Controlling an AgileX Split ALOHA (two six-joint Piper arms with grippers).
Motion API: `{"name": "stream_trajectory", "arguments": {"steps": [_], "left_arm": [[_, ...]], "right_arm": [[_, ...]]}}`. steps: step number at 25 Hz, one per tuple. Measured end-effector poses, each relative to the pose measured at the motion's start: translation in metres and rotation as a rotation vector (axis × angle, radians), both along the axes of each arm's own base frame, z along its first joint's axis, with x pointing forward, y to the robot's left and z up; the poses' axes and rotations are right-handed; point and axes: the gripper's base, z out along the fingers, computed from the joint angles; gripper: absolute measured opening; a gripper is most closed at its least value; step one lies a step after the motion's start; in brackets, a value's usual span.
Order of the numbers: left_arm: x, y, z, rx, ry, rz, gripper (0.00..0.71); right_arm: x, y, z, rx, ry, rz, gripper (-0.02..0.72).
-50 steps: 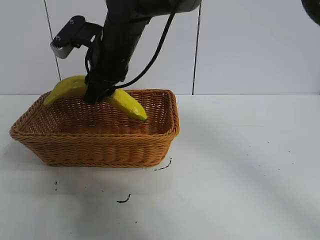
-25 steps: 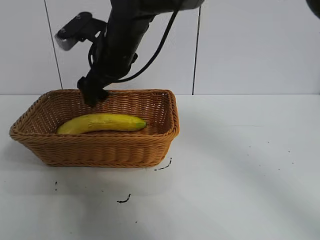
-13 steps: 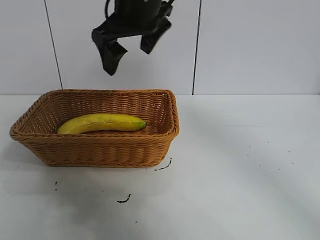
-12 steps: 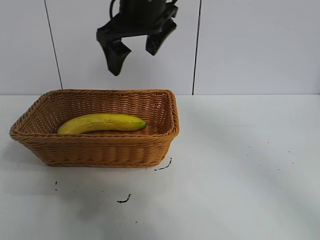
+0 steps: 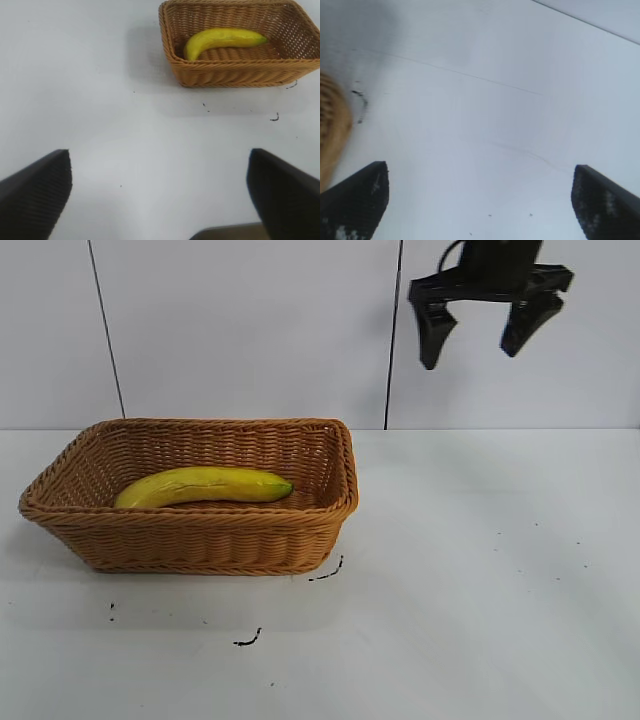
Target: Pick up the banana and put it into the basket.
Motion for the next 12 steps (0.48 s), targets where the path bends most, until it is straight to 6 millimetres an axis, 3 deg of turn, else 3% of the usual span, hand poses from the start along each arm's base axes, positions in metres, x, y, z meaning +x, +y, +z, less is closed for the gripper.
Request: {"name": "stream_trajectory", "arguments": {"steps": [6, 12], "left_arm": [[0.000, 0.000, 0.000, 0.000, 0.000, 0.000, 0.690], [0.000, 0.000, 0.000, 0.000, 0.000, 0.000, 0.690]], "right_arm": [[-0.014, -0.004, -0.006, 0.050, 0.056, -0.027, 0.692], [-0.053, -0.001, -0.006, 0.051, 0.140, -0.019, 0.692]]}}
